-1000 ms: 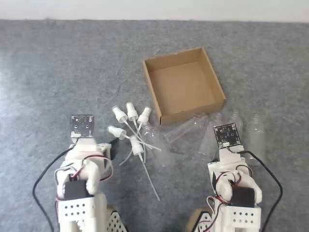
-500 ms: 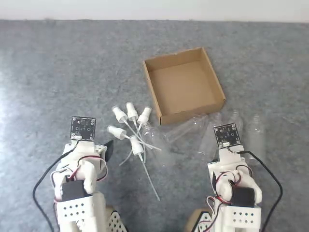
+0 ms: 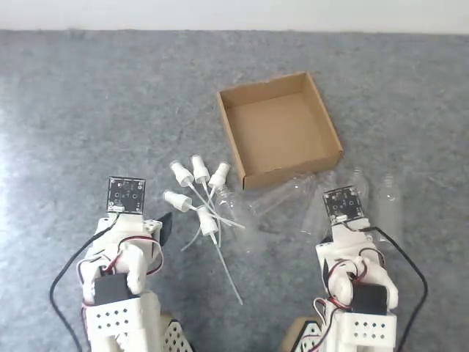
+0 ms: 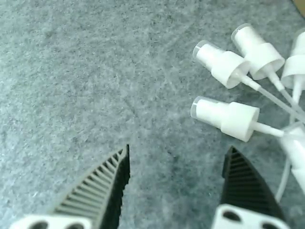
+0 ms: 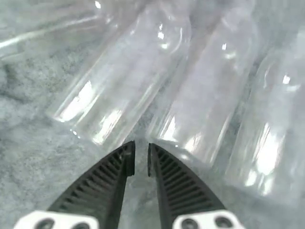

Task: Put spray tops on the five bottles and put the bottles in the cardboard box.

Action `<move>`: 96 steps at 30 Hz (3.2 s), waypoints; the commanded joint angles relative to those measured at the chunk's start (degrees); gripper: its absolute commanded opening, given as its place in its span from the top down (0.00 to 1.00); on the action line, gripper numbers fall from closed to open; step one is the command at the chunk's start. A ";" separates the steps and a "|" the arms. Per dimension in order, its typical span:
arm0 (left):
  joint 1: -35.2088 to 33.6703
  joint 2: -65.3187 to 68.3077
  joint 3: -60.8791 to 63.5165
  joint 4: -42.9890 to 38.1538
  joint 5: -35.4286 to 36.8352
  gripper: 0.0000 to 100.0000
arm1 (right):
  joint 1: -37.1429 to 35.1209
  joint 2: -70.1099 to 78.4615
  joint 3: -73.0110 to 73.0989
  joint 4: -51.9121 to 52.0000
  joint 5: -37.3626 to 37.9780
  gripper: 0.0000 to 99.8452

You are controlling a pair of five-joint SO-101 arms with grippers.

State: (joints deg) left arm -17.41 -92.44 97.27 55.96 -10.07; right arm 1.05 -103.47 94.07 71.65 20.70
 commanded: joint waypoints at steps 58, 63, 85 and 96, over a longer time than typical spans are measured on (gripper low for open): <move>-0.44 10.55 -29.41 11.25 -7.74 0.71 | 25.10 110.37 -71.12 -13.32 15.12 0.99; 4.13 35.34 -46.11 16.00 -0.18 0.71 | 27.56 110.37 -70.95 -13.32 15.38 0.98; 11.16 86.68 -55.08 -0.70 21.98 0.77 | 27.38 110.99 -70.86 -13.23 15.56 0.98; 9.93 88.97 -57.98 -3.87 17.67 0.83 | 27.38 110.99 -70.77 -10.86 16.70 0.98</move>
State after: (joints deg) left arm -6.68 -3.82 43.03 53.41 10.77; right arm 27.69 7.82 25.93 58.99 35.56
